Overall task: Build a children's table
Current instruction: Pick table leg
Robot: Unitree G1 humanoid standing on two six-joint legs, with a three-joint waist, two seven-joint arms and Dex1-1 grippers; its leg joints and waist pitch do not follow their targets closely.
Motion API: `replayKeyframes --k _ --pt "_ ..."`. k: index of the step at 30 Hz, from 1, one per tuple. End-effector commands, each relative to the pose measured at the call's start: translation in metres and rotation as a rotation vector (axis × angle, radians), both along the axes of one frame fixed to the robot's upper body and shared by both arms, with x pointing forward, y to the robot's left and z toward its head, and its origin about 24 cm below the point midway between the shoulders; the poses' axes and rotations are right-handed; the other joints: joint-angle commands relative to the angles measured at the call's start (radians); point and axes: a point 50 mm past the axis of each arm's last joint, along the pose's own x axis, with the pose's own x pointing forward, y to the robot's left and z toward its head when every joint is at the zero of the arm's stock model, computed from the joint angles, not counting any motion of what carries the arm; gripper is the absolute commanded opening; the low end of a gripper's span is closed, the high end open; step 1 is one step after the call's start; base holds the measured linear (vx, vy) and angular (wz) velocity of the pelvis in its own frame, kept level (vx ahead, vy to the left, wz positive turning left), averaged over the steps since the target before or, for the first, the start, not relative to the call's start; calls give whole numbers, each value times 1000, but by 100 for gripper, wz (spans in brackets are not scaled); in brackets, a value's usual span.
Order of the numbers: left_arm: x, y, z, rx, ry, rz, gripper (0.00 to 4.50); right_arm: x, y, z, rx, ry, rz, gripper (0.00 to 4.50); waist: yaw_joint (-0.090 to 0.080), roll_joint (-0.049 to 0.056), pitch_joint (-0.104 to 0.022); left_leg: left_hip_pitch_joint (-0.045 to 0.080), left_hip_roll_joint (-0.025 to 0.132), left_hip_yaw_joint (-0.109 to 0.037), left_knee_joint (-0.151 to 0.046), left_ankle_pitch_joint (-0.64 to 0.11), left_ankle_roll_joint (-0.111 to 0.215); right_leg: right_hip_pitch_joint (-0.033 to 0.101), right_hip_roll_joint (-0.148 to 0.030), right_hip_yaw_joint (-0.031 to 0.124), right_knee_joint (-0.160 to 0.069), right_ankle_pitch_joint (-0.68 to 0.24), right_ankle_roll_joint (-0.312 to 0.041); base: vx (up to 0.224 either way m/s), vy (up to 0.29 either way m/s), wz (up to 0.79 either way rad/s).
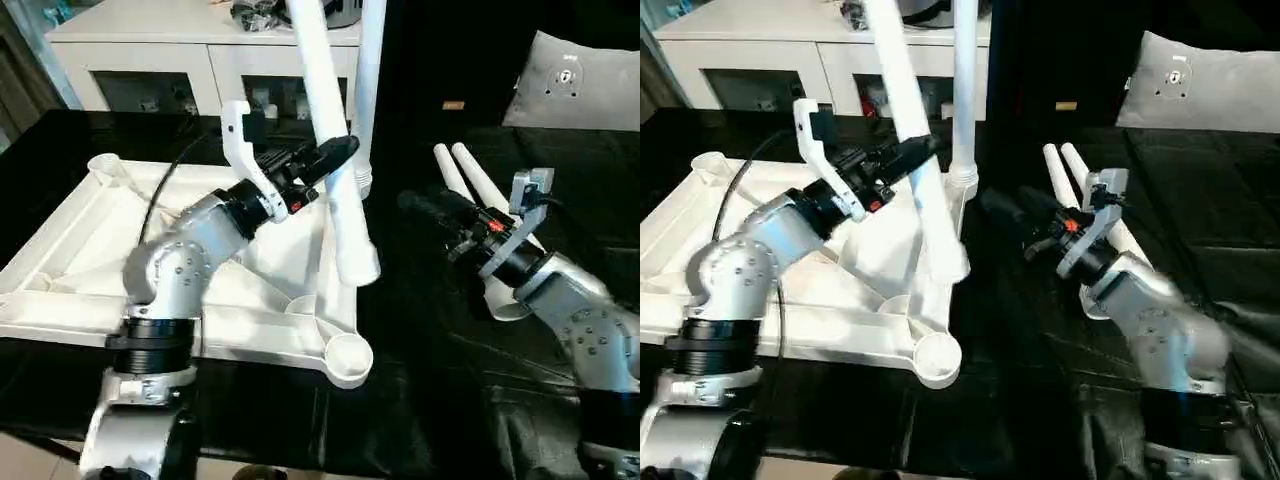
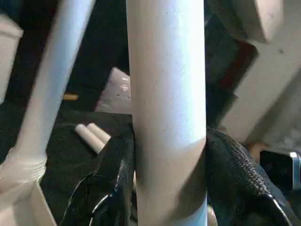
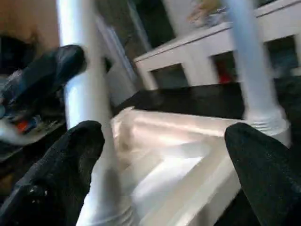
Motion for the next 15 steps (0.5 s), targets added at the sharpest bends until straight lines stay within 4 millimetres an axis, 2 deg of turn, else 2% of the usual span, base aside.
replayKeyframes --k 1,7,8,9,10,15 --pt "-7 -10 16 42 -111 -101 185 -5 13 7 -27 -21 138 450 5 -14 -72 18 48 -9 -63 -69 48 59 -65 28 -68 -52 -228 0 0 0" --pt "-17 -23 22 96 -207 -221 185 -11 23 8 -82 -7 294 450 13 -17 -72 19 51 -8 -63 -68 42 58 -69 29 -68 -64 -233 0 0 0" --pt "-19 -26 23 106 -223 -247 185 -12 25 7 -98 0 329 450 14 -21 -71 17 51 -8 -63 -65 41 58 -70 30 -67 -61 -233 0 0 0" --pt "-20 -27 24 109 -227 -256 185 -12 26 6 -103 4 342 450 14 -20 -72 17 50 -7 -62 -61 41 58 -70 30 -66 -59 -234 0 0 0" --pt "-20 -28 24 112 -231 -267 185 -12 27 5 -107 7 352 450 14 -24 -72 17 50 -6 -62 -62 42 58 -70 30 -67 -59 -235 0 0 0" --pt "-26 -36 25 160 -297 -337 185 -10 33 -2 -140 37 386 450 18 -24 -72 17 51 -7 -62 -50 44 56 -71 29 -65 -58 -236 0 0 0"
